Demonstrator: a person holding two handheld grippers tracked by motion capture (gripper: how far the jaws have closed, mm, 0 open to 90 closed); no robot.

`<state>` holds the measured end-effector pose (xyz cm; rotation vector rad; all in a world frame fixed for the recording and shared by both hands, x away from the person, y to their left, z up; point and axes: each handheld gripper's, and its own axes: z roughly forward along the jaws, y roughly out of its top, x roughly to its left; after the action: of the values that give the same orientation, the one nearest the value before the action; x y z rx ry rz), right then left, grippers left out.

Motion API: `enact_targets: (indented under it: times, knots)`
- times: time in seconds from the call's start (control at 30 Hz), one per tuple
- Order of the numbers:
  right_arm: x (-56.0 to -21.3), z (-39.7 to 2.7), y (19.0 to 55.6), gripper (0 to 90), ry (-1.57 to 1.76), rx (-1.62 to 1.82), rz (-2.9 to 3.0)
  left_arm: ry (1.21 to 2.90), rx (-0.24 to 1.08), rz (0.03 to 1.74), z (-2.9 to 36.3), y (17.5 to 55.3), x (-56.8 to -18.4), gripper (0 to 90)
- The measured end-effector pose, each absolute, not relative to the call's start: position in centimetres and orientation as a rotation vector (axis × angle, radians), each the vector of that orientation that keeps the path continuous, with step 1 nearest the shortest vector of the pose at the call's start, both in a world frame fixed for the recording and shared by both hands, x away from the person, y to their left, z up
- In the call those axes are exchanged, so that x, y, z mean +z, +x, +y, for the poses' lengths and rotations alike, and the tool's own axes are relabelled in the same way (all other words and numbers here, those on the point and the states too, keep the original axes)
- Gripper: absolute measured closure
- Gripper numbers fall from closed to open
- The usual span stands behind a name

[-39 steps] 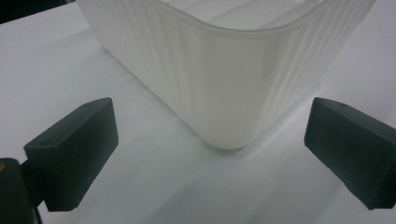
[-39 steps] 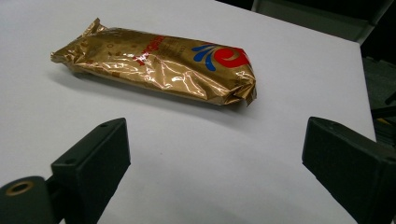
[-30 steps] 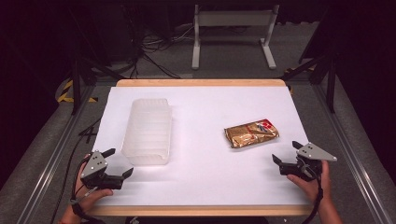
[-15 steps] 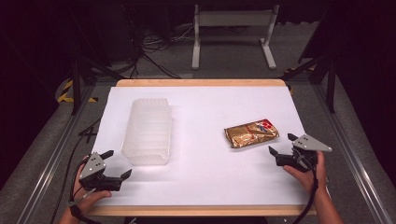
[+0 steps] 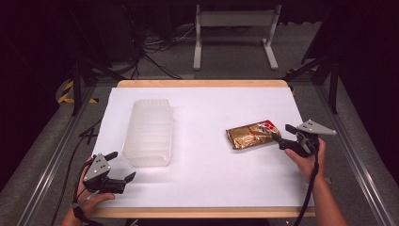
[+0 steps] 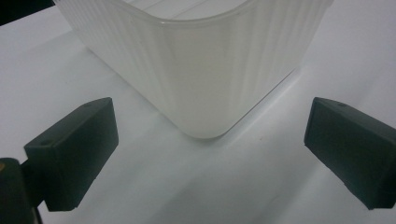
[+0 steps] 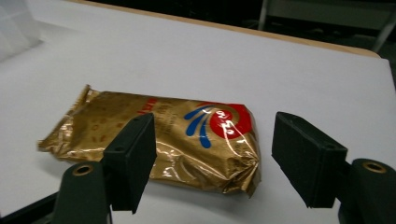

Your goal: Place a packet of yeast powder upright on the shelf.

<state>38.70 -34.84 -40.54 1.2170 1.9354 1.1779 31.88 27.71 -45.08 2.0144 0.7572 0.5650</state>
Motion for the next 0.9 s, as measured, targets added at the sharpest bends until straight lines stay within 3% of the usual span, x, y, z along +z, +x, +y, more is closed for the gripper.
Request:
enact_targets:
  times: [0.63,0.9]
  knots:
    - [-43.6,-35.8,43.1,35.7,1.515,1.124,2.006,2.021,0.552,0.757,27.6,31.9,-45.2,4.0]
    - [-44.0,-35.7,43.5,55.5,1.537,1.187,2.051,2.020,0.548,0.753,27.6,31.9,-45.2,4.4]
